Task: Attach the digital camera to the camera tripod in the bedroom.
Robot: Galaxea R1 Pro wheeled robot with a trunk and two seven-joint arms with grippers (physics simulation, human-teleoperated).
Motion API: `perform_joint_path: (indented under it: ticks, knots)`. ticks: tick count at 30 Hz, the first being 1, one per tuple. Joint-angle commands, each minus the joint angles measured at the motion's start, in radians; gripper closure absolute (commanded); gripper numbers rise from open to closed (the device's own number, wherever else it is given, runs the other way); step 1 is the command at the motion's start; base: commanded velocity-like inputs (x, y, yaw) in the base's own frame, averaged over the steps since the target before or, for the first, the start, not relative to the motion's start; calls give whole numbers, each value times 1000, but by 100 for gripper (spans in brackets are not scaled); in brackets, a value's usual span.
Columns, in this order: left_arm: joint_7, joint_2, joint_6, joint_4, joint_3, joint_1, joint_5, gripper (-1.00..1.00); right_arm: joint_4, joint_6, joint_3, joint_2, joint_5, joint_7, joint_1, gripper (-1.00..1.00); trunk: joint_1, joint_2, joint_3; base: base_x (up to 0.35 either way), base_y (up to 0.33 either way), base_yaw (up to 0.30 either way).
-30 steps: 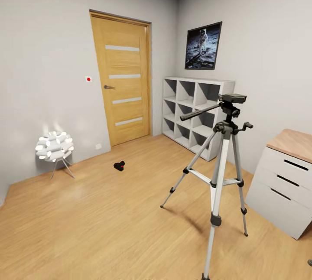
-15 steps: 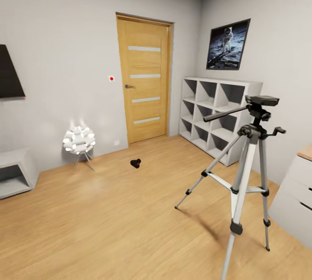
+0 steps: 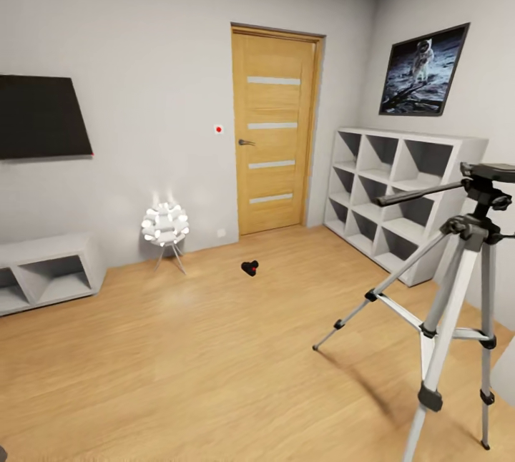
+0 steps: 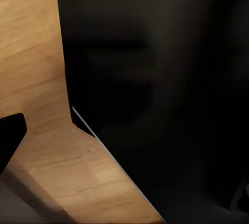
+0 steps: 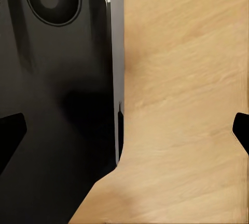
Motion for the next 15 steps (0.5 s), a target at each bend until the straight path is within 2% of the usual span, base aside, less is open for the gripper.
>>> perform_joint_path:
  ticks: [1, 6, 15]
  knots:
    - [1, 0, 0, -2, 0, 1, 1, -100, 1, -4, -1, 0, 0, 1, 0, -100, 0, 0, -1, 0, 0, 281]
    - [1, 0, 1, -2, 0, 1, 1, -100, 1, -4, -1, 0, 0, 1, 0, -100, 0, 0, -1, 70, 78, 281]
    - [0, 2, 4, -2, 0, 1, 1, -100, 2, -4, -1, 0, 0, 1, 0, -100, 0, 0, -1, 231, 196, 281]
